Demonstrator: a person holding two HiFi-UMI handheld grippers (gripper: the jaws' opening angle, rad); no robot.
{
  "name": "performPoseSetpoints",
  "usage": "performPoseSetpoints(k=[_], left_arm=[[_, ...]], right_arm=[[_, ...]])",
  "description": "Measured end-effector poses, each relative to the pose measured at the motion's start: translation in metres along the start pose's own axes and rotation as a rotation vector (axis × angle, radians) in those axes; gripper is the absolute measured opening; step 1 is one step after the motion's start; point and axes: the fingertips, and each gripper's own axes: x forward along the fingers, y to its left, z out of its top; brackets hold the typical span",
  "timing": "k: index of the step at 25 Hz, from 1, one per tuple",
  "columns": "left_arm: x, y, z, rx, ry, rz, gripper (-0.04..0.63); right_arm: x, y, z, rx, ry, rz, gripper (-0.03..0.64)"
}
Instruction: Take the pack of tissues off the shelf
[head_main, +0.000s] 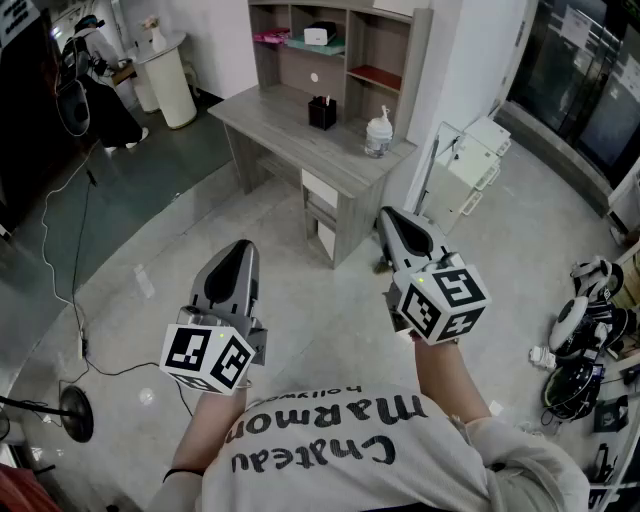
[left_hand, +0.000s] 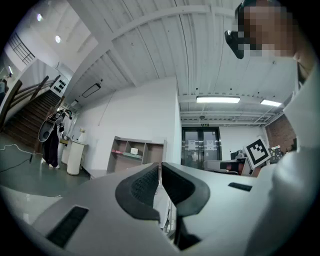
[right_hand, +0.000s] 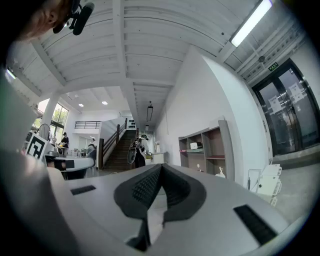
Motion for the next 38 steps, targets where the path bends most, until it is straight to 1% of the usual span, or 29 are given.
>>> performPoseSetpoints(k=[9, 12, 16, 19, 21, 25, 29, 31, 34, 38], left_arm=[[-0.004, -0.003, -0.004, -0.007, 0.008, 0.007, 0.031], [-0.007, 0.0, -0.01, -0.026, 0.011, 0.013, 0.031], [-0.003, 0.003, -0.02, -0.05, 0.024, 0.012, 0.031], [0.009, 0.004, -0.034, -0.085, 0.052, -0.014, 0.031], [0.018, 0.01, -0.037, -0.094, 0.058, -0.025, 0.032], [0.043, 0.026, -0.04, -0.106, 0.061, -0.048, 0.032], [0.076, 0.037, -0.043, -0.122, 0.077, -0.099, 0.032], [0.092, 0.044, -0.04, -0.124, 0.084, -0.127, 0.031], [0.114, 0.062, -0.028, -0.122, 0.071, -0.161, 0.031], [0.14, 0.088, -0.009, -0.096, 0.059, -0.215, 0.028]], right_arm=[[0.0, 0.002, -0.008, 0.002, 0.018, 0.012, 0.008], [0.003, 0.003, -0.014, 0.015, 0.028, 0.02, 0.008], [0.015, 0.006, -0.021, 0.052, 0.039, 0.055, 0.009], [0.027, 0.008, -0.026, 0.045, 0.06, 0.074, 0.009], [0.036, 0.006, -0.03, 0.032, 0.072, 0.072, 0.009], [0.055, -0.003, -0.038, 0.02, 0.11, 0.051, 0.009], [0.08, -0.016, -0.041, 0.026, 0.133, 0.024, 0.009], [0.094, -0.022, -0.036, 0.03, 0.123, 0.006, 0.009], [0.12, -0.028, -0.022, 0.052, 0.091, -0.019, 0.009], [0.158, -0.029, -0.006, 0.071, 0.049, -0.039, 0.009]])
